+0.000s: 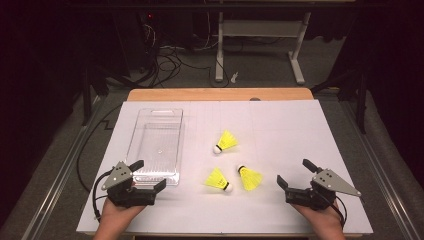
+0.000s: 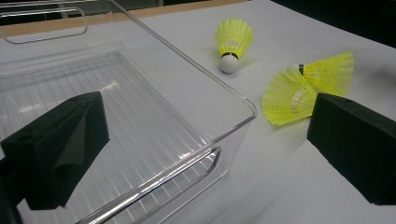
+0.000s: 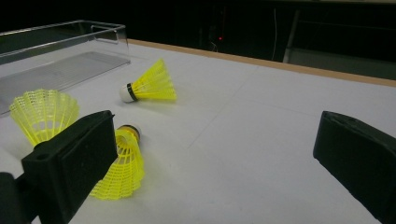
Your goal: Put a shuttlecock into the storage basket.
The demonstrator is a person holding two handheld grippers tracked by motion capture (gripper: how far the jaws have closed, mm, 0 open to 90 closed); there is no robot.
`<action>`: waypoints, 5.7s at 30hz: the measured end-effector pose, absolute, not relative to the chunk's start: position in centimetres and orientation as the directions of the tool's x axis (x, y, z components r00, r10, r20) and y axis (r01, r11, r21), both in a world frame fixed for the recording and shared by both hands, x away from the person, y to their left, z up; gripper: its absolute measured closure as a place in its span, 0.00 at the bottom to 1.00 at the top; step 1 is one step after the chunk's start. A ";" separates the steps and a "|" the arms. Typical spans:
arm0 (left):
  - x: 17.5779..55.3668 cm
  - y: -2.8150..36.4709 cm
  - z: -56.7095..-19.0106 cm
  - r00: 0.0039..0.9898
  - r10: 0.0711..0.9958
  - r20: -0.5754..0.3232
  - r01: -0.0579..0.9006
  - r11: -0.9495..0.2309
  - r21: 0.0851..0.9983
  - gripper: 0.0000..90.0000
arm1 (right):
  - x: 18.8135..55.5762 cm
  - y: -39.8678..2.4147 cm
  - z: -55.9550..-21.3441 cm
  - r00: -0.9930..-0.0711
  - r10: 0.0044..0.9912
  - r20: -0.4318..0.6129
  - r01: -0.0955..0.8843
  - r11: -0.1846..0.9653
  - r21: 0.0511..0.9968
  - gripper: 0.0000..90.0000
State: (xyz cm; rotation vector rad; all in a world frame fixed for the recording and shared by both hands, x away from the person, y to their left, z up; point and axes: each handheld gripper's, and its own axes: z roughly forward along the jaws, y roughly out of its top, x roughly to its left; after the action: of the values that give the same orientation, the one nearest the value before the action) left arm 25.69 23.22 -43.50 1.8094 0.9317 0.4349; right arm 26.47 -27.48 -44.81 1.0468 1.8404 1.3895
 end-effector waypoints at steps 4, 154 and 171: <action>25.7 23.3 -43.5 0.636 0.761 -0.126 0.399 -0.185 0.898 0.00 | 26.4 -27.5 -44.8 -0.505 0.863 -0.010 0.224 0.142 0.964 0.00; 24.7 32.4 -45.3 0.483 0.853 -0.198 0.598 -0.156 0.786 0.00 | 26.7 -27.4 -45.1 -0.513 0.858 -0.016 0.236 0.159 0.959 0.00; 25.5 31.4 -45.5 0.503 0.845 -0.184 0.651 -0.230 0.724 0.00 | 26.8 -27.3 -45.2 -0.520 0.854 0.008 0.254 0.146 0.956 0.00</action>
State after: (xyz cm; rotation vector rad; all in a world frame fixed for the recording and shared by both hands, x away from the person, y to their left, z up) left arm 25.51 31.38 -45.54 1.9679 1.2272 0.3159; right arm 26.78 -27.28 -45.24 1.0569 1.8687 1.3883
